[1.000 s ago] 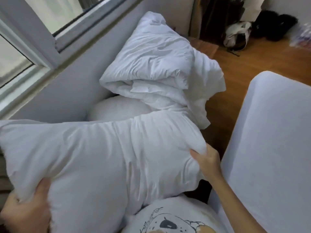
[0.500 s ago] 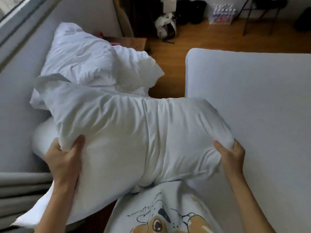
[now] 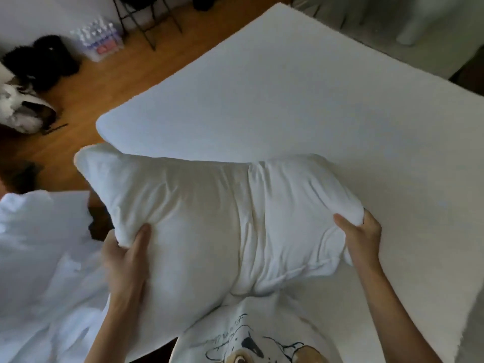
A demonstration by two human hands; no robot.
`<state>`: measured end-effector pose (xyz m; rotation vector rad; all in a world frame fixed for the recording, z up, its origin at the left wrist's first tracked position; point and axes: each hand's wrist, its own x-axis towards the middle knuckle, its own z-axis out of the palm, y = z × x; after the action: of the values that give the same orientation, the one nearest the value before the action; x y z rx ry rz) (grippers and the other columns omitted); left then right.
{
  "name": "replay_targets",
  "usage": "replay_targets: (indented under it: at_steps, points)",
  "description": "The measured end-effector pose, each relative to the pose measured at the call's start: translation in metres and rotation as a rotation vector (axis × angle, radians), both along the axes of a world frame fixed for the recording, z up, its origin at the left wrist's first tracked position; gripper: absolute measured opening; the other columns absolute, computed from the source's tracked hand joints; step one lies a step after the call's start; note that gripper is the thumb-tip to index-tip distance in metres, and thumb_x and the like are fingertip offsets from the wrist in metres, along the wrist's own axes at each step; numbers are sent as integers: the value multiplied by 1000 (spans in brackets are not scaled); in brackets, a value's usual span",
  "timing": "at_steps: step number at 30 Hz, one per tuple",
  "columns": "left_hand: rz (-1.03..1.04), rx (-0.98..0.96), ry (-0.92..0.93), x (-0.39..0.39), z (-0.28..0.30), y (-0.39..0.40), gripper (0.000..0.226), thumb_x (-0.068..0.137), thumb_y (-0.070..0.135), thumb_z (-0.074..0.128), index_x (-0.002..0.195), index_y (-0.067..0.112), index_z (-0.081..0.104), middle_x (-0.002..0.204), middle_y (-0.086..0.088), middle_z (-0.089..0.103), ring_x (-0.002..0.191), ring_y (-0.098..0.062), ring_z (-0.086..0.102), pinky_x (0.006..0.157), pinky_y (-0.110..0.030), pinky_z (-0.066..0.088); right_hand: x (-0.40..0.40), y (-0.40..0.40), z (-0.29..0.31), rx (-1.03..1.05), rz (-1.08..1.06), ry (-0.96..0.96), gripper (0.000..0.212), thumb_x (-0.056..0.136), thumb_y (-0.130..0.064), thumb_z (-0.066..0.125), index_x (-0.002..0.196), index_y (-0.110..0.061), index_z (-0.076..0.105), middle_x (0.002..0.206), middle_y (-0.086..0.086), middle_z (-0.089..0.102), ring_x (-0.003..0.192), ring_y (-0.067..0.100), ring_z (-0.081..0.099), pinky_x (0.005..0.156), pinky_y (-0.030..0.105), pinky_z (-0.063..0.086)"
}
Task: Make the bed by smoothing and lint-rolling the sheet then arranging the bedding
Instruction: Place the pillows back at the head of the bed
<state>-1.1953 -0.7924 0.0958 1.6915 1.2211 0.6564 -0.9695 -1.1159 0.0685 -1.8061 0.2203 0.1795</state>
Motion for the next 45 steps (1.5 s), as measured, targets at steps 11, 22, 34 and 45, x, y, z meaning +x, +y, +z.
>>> replay_targets:
  at_steps: [11,22,34,45]
  points:
    - [-822,105,70,258,-7,-24,38,80,45,65,86,8,56,80,-9,61,75,-32,56,70,-39,44,-75,-75,-1,-128,-783,103,32,84,-11,72,114,-5,62,101,4,64,92,23,60,82,32,48]
    - [-1411,244,23,401,1,-295,49,76,55,62,80,7,50,68,-3,51,73,-32,55,64,-38,38,-136,-198,-16,-132,-1400,148,12,84,-12,69,88,-17,59,93,9,64,91,33,60,76,39,48]
    - [-2050,703,678,446,-96,-578,67,93,39,59,149,16,30,149,-18,35,136,-34,35,109,-43,32,-132,-259,-111,-313,-222,914,47,94,-61,35,92,-19,56,104,9,65,91,23,59,81,28,46]
    - [-1922,382,1180,316,-266,-519,63,98,41,48,151,20,23,148,-8,40,132,-24,44,106,-36,39,-30,-436,-255,-660,-483,640,51,92,-36,59,134,-9,48,128,16,54,116,33,51,94,41,43]
